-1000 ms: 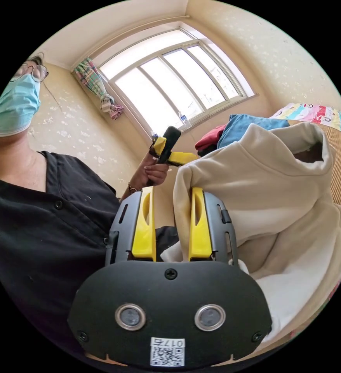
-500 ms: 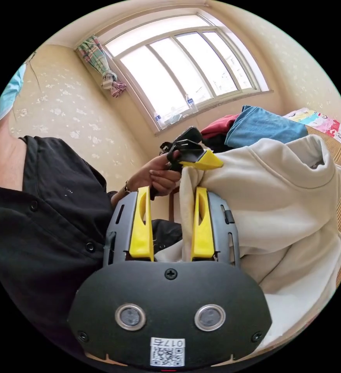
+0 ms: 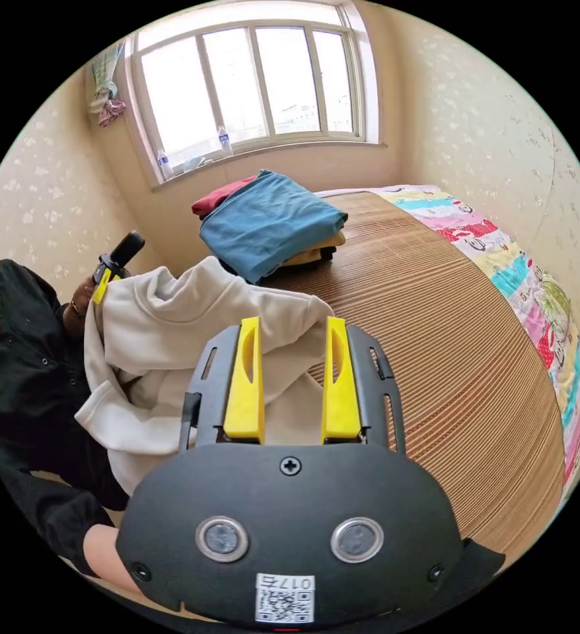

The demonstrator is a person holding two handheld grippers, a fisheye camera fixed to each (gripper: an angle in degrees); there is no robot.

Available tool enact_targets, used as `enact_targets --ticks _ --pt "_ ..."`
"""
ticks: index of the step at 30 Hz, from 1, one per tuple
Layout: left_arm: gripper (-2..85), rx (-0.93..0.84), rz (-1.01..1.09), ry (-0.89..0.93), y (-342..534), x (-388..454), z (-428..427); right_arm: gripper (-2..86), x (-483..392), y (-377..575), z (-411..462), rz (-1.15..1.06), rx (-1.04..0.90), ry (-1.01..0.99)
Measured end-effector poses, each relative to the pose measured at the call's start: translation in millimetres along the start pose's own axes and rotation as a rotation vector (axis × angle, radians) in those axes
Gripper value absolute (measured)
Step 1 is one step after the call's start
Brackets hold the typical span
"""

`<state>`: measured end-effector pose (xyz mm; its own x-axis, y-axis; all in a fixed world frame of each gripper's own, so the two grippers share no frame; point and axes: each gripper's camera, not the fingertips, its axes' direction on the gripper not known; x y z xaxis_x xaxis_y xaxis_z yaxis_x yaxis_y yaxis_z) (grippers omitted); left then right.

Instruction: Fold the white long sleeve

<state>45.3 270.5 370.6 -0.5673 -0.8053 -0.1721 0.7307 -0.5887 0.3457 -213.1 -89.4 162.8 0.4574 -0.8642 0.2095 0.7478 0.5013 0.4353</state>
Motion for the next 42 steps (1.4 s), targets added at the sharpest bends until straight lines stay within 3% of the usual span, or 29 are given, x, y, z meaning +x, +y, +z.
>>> enact_targets --ticks 4,6,9,11,13,17,20,25,28,31,34,36,39,42 --pt "14.3 0.016 -0.003 0.053 16 -10 1 15.9 47 -29 57 0.115 -0.019 -0.259" --pt "19.7 0.030 -0.035 -0.062 37 -13 7 14.2 48 -32 76 0.153 -0.022 -0.284" --pt "17.7 -0.045 -0.095 -0.181 58 -27 46 8.8 32 -30 94 0.193 -0.015 -0.231" --pt "12.3 -0.005 -0.096 -0.122 73 -43 60 7.0 16 -28 82 0.205 0.089 -0.214" --pt "7.3 0.061 -0.058 -0.023 85 -50 62 5.4 -7 -22 35 0.232 0.313 -0.187" --pt "5.4 0.153 0.141 -0.124 95 3 47 3.7 -57 -5 -76 0.213 0.670 -0.174" --pt "5.2 0.247 0.336 -0.148 93 74 18 2.7 -130 9 -177 0.108 0.890 -0.058" --pt "5.1 0.323 0.689 -0.217 89 225 6 2.4 -298 33 -321 -0.085 1.188 0.280" --pt "5.2 0.346 0.880 -0.248 100 321 25 2.7 -393 43 -363 -0.169 1.298 0.530" --pt "5.3 0.364 1.050 -0.228 124 397 46 3.3 -468 43 -384 -0.136 1.347 0.817" --pt "5.3 0.374 1.164 -0.205 155 449 65 4.0 -510 47 -398 -0.123 1.388 0.925" --pt "5.3 0.356 1.157 -0.275 163 472 79 4.2 -520 38 -410 -0.089 1.307 0.961" --pt "5.3 0.285 1.052 -0.311 138 462 90 4.6 -499 22 -428 -0.020 1.173 0.907" --pt "5.4 0.164 1.043 -0.203 141 431 107 4.2 -461 22 -430 0.046 1.126 0.710"
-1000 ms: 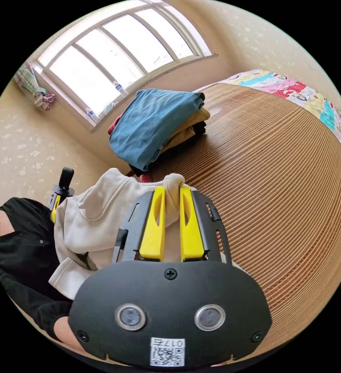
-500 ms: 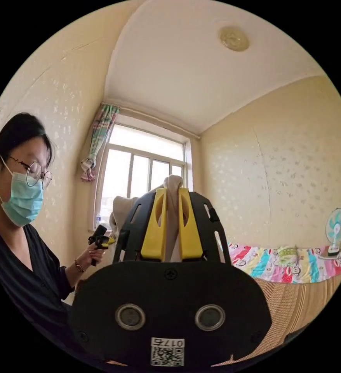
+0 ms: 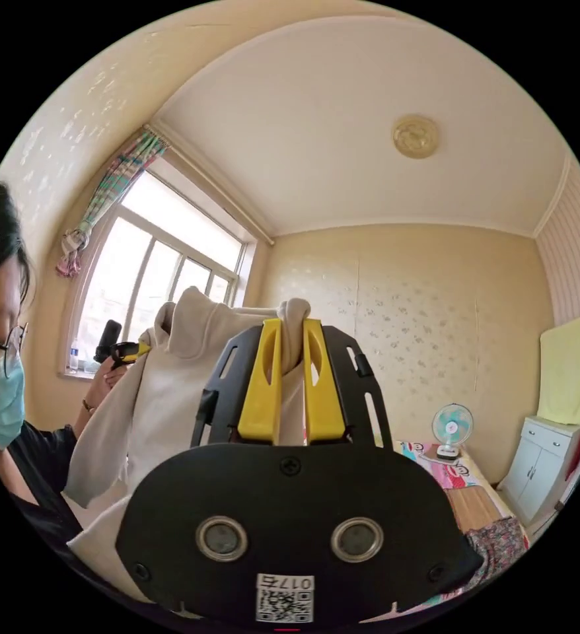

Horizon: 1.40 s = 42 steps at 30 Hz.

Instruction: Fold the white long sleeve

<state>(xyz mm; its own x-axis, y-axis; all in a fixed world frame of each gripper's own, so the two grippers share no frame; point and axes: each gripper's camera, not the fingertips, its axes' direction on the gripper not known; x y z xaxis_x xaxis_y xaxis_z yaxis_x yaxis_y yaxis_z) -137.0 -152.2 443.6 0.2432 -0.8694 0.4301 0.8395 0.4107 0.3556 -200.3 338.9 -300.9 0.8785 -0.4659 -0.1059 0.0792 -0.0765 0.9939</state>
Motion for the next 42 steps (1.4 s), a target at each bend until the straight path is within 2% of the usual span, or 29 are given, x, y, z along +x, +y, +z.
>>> enact_targets --ticks 3,7,12,16,22,27,31,34,37,40,42 --pt "5.5 -0.005 0.055 0.032 40 28 5 3.4 0 26 -24 -0.042 0.098 -0.157" --pt "5.5 0.080 0.092 0.161 67 66 4 2.9 -30 41 -52 -0.085 0.182 -0.041" --pt "5.6 0.048 0.165 0.064 41 117 7 3.3 -57 17 -70 -0.079 0.210 0.032" --pt "5.8 0.032 0.214 0.020 16 118 8 4.1 -47 -10 -60 -0.032 0.195 0.008" --pt "6.2 0.049 0.175 0.172 15 101 22 5.8 -25 0 -50 0.094 0.284 0.005" --pt "6.2 0.125 0.066 0.353 23 115 25 6.4 -36 1 -79 0.117 0.348 -0.009" --pt "6.3 0.123 0.079 0.292 -3 113 22 6.3 -49 -28 -98 0.066 0.303 0.040" --pt "6.3 0.108 0.064 0.214 -16 73 27 6.3 -40 -41 -81 0.040 0.196 0.073" --pt "6.1 0.101 -0.026 0.173 1 -12 41 6.4 -9 -23 -34 0.099 0.040 0.116" --pt "6.0 0.059 -0.218 0.078 33 -139 73 6.7 44 20 38 0.233 -0.133 0.165" --pt "6.3 -0.008 -0.376 -0.052 68 -267 104 7.2 85 61 96 0.322 -0.263 0.217"
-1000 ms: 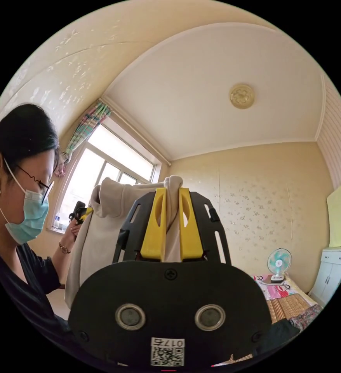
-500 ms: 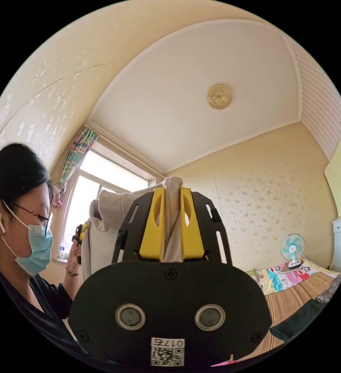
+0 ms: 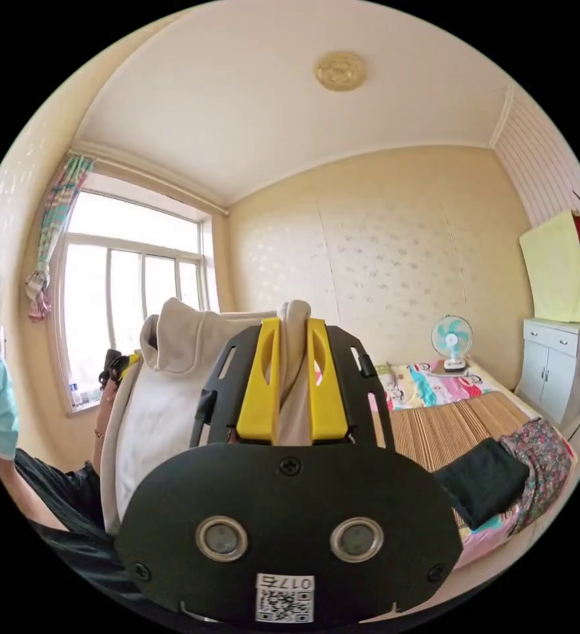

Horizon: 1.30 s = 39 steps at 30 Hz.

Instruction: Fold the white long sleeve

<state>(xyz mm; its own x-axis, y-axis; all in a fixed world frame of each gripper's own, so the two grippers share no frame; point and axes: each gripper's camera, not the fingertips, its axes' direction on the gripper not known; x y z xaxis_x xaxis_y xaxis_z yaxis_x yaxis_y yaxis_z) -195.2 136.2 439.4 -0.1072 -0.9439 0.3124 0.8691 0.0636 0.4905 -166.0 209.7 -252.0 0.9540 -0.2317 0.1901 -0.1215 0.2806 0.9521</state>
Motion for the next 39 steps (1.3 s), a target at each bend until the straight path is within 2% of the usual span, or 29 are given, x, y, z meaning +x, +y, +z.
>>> enact_targets --ticks 1,3,5,6,7,9,14,18,19,21,23,26,28,29,30,32,34,36,39 --pt "6.8 -0.005 -0.034 -0.063 0 -35 6 7.7 28 15 50 0.068 -0.052 0.038" --pt "8.3 -0.006 -0.212 -0.355 24 -166 11 7.9 68 52 115 0.090 -0.061 0.109" --pt "11.2 -0.046 -0.352 -0.387 64 -242 9 7.2 104 96 169 0.105 -0.170 0.248" --pt "13.0 -0.066 -0.395 -0.341 98 -273 9 7.1 124 123 196 0.135 -0.304 0.304" --pt "13.3 -0.077 -0.399 -0.322 116 -283 9 7.5 138 151 211 0.170 -0.405 0.302" --pt "12.7 -0.151 -0.425 -0.327 188 -299 12 7.7 145 194 213 0.178 -0.477 0.222" --pt "14.2 -0.277 -0.517 -0.359 313 -288 9 7.4 135 277 181 0.189 -0.655 0.115" --pt "14.7 -0.204 -0.614 -0.471 370 -268 -41 7.8 121 314 139 0.211 -0.757 0.018" --pt "14.7 -0.183 -0.636 -0.457 374 -266 -48 7.9 119 319 127 0.230 -0.774 -0.008" --pt "15.0 -0.080 -0.689 -0.291 384 -257 -66 8.3 122 323 112 0.271 -0.793 -0.040" --pt "15.2 -0.069 -0.677 -0.169 380 -247 -59 9.2 133 325 99 0.334 -0.806 -0.086" --pt "15.0 -0.196 -0.628 -0.062 359 -224 -23 10.7 152 325 82 0.376 -0.824 -0.193" --pt "14.4 -0.265 -0.598 -0.086 347 -208 -4 11.2 158 324 71 0.335 -0.855 -0.202" --pt "13.7 -0.285 -0.579 -0.162 339 -197 -2 11.3 158 324 70 0.318 -0.868 -0.210" --pt "11.0 -0.306 -0.575 -0.248 333 -191 -2 11.2 156 326 70 0.284 -0.904 -0.244" --pt "7.0 -0.329 -0.581 -0.279 326 -189 -5 10.4 154 335 78 0.275 -0.996 -0.308" --pt "4.5 -0.337 -0.588 -0.246 316 -186 -14 8.6 160 331 69 0.335 -0.940 -0.300" --pt "2.9 -0.280 -0.524 -0.077 294 -170 -38 6.3 165 324 61 0.360 -0.929 -0.318" --pt "1.9 -0.271 -0.459 -0.039 261 -135 -78 4.1 165 306 42 0.347 -0.881 -0.412"
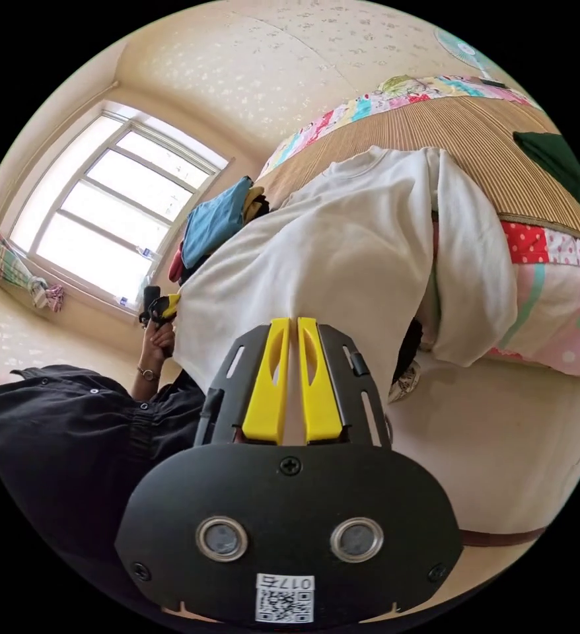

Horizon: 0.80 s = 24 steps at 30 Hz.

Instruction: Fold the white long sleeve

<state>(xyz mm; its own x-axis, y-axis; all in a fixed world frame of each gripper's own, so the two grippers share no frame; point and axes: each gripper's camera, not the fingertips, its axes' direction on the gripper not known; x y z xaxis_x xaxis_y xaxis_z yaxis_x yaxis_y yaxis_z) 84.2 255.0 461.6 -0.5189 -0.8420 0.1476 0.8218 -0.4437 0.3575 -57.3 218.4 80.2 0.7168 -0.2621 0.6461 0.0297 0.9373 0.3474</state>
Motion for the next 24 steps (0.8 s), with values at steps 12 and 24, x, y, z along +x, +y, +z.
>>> enact_targets --ticks 12,24 --pt "10.0 0.117 -0.120 -0.140 52 50 -135 7.0 27 21 -68 0.094 0.247 0.122" --pt "10.0 0.101 -0.083 -0.046 25 120 -128 7.4 138 -59 27 0.349 0.014 0.543"
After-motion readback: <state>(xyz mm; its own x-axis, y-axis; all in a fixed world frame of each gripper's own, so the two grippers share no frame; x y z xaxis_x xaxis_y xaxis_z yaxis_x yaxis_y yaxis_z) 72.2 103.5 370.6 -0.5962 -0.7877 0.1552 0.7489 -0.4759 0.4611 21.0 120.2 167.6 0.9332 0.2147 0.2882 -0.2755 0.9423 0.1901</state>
